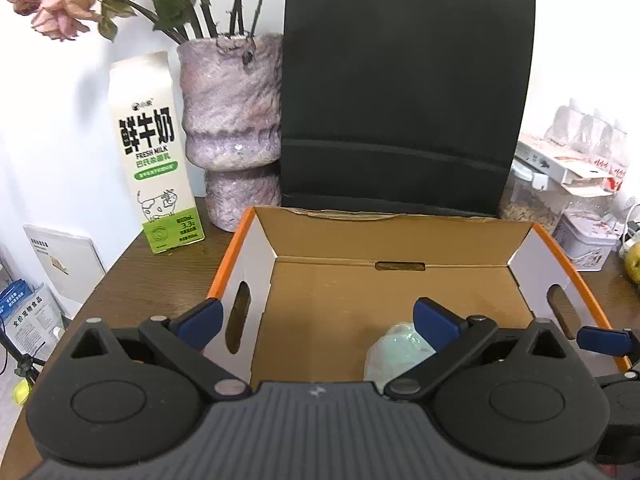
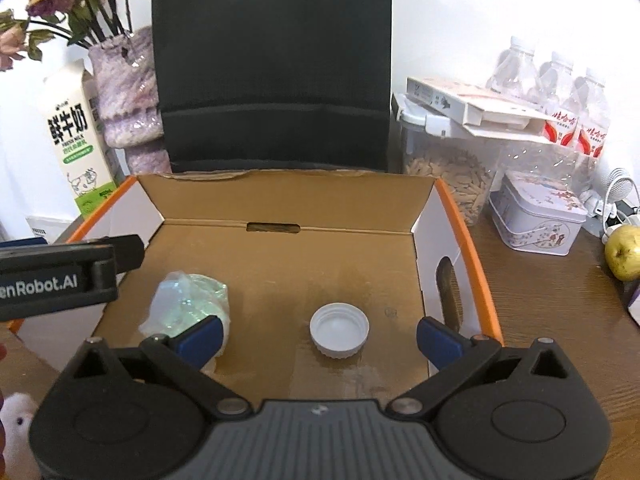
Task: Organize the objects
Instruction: 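Raise both open grippers out of the red box and back over the table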
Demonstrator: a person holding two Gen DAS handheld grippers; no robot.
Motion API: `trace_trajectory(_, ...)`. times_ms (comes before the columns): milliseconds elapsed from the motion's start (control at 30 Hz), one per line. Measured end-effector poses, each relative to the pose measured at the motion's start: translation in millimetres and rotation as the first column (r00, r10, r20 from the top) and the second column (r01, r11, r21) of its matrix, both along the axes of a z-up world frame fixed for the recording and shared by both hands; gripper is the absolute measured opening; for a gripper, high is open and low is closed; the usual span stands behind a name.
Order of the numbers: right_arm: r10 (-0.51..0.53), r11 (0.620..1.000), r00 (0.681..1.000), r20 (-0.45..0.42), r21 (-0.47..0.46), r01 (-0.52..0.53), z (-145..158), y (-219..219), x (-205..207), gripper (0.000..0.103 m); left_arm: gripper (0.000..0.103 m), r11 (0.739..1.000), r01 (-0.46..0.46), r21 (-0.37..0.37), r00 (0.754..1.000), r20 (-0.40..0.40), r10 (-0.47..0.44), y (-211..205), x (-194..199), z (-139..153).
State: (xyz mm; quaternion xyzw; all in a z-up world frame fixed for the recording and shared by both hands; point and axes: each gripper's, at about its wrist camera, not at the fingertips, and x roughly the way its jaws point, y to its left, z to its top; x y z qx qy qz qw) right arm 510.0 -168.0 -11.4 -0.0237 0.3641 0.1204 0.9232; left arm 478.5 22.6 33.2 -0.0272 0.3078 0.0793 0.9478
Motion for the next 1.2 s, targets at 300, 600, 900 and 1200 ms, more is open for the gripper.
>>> trace_trajectory(300,-0.006,1.0,0.999,0.032,0.019,0.006,22,-10,-34,0.103,0.103,1.0,0.003,-0.005,0.998,0.056,-0.003,4,-41,23)
trace_trajectory(600,0.004,0.999,0.997,0.072,0.035,-0.007,44,-16,-80,0.103,0.103,1.0,-0.002,0.004,0.995,0.099,0.002,6,-89,39)
trace_trajectory(900,0.019,0.999,0.994,0.105,0.034,-0.022,53,-23,-128,0.103,0.103,1.0,0.002,0.0,0.993,0.118,-0.002,6,-135,43)
trace_trajectory(1200,0.035,0.998,0.992,0.124,0.041,-0.041,51,-34,-172,0.103,0.103,1.0,-0.012,0.005,0.99,0.141,0.011,0,-188,36)
